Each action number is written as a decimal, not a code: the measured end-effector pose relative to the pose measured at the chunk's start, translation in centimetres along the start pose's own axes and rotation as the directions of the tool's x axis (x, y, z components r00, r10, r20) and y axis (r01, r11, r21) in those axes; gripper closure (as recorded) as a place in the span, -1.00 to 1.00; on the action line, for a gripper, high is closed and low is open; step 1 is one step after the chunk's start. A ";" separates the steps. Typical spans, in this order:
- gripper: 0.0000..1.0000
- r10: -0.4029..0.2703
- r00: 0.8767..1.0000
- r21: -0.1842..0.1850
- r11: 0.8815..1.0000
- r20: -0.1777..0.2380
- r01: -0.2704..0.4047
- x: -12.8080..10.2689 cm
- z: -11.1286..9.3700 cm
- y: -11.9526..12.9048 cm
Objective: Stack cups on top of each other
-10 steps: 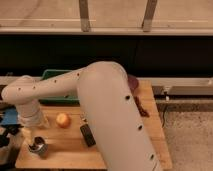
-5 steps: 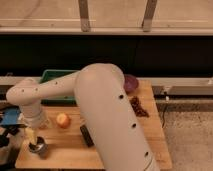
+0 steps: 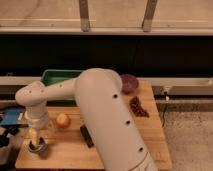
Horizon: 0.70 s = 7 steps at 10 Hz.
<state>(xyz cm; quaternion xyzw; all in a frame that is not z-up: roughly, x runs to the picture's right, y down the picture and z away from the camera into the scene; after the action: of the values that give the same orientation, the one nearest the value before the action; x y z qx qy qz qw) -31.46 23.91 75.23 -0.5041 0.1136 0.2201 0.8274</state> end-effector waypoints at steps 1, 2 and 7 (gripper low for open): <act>-0.07 0.001 1.000 0.001 1.000 -0.001 -0.001 0.2 0.1 0.0; 0.14 0.001 1.000 0.004 1.000 0.000 -0.001 0.6 -0.1 0.0; 0.65 0.007 1.000 0.027 1.000 0.025 -0.007 1.4 -1.7 0.3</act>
<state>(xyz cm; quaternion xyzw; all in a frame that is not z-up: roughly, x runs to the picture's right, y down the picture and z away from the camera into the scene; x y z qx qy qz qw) -30.33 22.89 73.61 -0.4898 0.1079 0.2279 0.8346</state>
